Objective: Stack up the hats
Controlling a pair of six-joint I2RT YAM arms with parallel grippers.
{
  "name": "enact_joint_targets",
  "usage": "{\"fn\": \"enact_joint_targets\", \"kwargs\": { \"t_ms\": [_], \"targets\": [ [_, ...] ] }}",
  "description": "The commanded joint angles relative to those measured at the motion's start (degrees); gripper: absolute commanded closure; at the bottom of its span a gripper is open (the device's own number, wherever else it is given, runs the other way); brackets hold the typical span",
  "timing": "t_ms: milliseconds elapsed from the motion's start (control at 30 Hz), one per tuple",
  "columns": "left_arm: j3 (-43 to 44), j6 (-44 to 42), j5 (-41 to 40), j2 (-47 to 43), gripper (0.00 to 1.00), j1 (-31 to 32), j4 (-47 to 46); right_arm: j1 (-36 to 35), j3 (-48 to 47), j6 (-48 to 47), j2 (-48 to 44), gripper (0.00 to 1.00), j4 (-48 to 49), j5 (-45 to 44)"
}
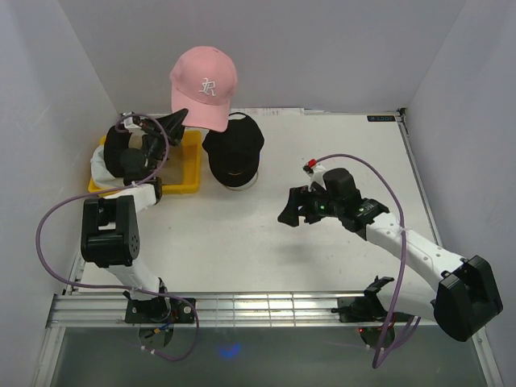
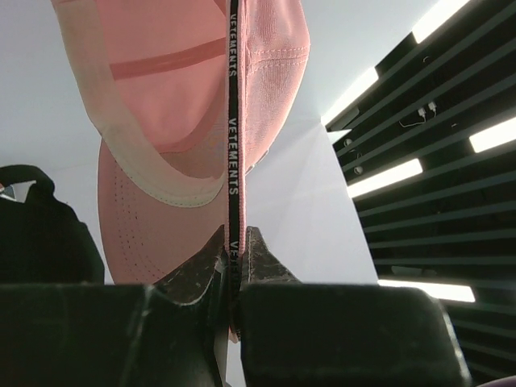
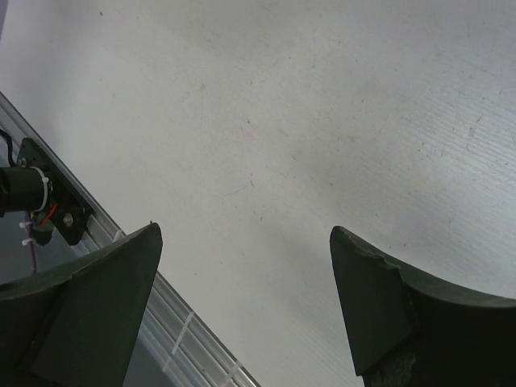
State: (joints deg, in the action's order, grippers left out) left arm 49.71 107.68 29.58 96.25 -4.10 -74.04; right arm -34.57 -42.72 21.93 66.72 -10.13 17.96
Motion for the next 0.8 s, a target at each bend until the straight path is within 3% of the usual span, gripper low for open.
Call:
{"fn": "enact_joint_targets", "kwargs": {
  "t_ms": [0, 333, 767],
  "targets": [
    [-1.5, 2.3, -6.6, -0.8, 1.00, 3.0, -9.8, 0.1, -3.0, 0.3, -2.0, 0.10, -1.2, -0.3],
    [-9.3, 1.7, -14.6, -0.9, 1.00, 12.5, -17.8, 0.1, -2.6, 0.8, -5.6, 0.10, -3.1, -0.5],
    [-16.8, 0.8, -17.8, -3.5, 1.00, 15.5, -22.6, 0.1, -0.2, 1.8, -7.6, 0.10, -2.4, -0.4]
  ]
}}
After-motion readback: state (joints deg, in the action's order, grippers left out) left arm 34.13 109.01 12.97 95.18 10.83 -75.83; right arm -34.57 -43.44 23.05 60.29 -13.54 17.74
